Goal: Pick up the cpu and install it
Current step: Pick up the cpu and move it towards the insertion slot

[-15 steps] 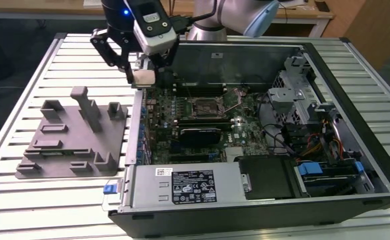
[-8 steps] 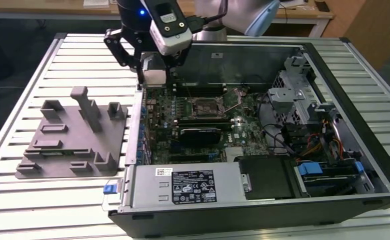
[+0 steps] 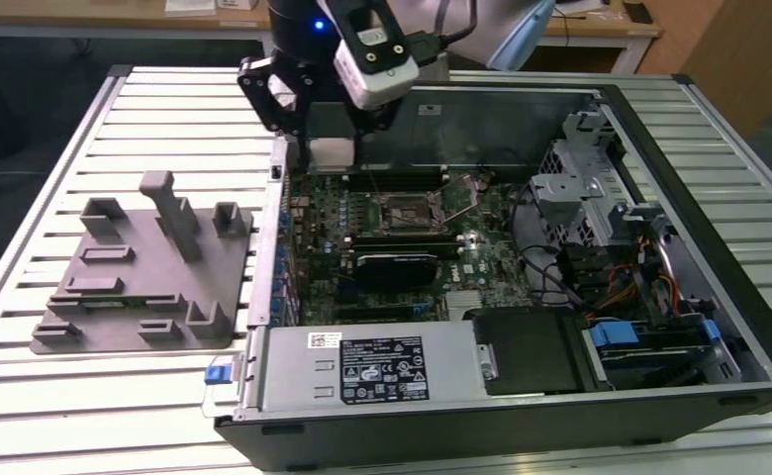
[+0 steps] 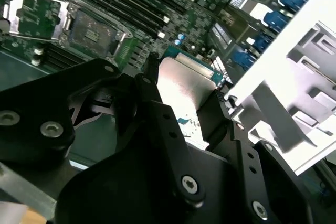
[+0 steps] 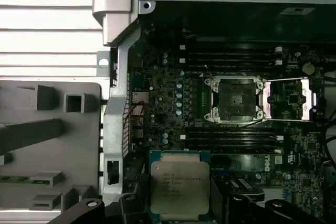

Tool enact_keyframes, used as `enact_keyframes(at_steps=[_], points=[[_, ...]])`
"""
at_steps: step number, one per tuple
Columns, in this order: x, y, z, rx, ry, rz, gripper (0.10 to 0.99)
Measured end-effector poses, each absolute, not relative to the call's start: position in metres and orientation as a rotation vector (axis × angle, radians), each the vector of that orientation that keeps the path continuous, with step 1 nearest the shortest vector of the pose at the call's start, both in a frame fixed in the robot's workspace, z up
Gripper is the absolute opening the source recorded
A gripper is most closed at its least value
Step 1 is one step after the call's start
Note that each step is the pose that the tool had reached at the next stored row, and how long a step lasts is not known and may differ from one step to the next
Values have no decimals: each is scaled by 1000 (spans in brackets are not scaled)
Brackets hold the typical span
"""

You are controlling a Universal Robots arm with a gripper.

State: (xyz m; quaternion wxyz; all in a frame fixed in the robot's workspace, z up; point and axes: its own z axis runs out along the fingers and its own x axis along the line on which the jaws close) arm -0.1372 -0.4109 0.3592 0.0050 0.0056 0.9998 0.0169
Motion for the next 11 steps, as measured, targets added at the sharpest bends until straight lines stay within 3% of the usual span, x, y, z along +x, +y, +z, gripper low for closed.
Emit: enact_keyframes(at_steps=[11], points=[[-102,-411,359,17,3131,53,541]])
